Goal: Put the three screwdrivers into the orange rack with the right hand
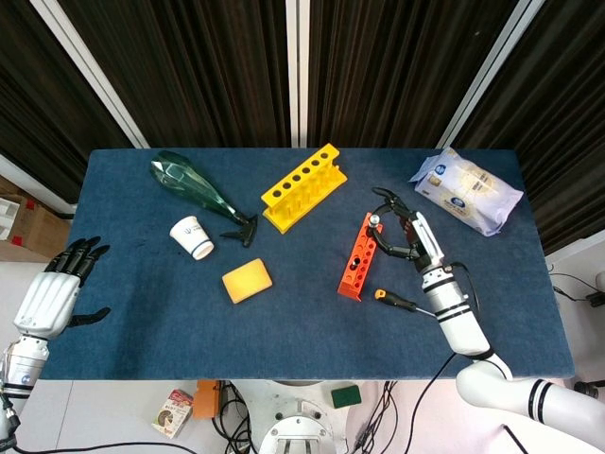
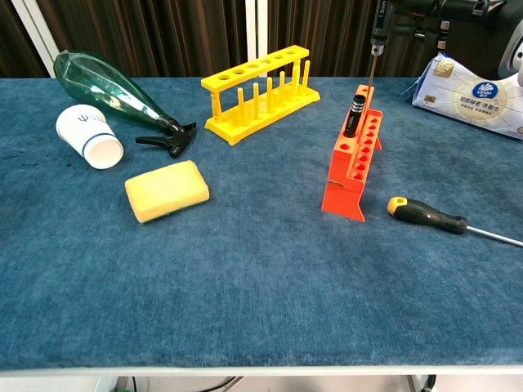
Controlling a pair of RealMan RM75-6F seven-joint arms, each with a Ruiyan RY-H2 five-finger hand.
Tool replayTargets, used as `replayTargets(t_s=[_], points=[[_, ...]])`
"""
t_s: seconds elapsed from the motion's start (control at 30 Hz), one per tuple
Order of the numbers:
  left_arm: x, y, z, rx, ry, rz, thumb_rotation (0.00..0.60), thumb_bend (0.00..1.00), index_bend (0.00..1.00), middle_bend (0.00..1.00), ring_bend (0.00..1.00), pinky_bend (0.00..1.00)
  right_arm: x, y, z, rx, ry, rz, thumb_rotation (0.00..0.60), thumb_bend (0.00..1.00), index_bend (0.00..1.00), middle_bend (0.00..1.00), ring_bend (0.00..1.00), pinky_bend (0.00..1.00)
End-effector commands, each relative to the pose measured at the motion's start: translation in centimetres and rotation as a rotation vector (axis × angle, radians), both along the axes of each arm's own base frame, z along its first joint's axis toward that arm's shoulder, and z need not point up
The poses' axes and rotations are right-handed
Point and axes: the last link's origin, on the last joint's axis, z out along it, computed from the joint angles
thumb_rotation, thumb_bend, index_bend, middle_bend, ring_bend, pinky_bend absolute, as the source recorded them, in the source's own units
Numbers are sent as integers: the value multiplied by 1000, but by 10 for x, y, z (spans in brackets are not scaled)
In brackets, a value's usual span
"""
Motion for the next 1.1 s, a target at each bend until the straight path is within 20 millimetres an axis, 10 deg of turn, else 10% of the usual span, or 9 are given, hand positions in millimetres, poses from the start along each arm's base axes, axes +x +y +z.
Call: replayTargets(t_s=[0.03,1.1], points=[[0,0,0,0,0,1,600,35,120,43,31,187,0,0,-1,4,-7,0,600,402,691,112,0,0],[-2,1,0,-3,3,6,600,36,120,43,31,189,1,-2,-3,10,-17,6,600,402,692,112,0,0]])
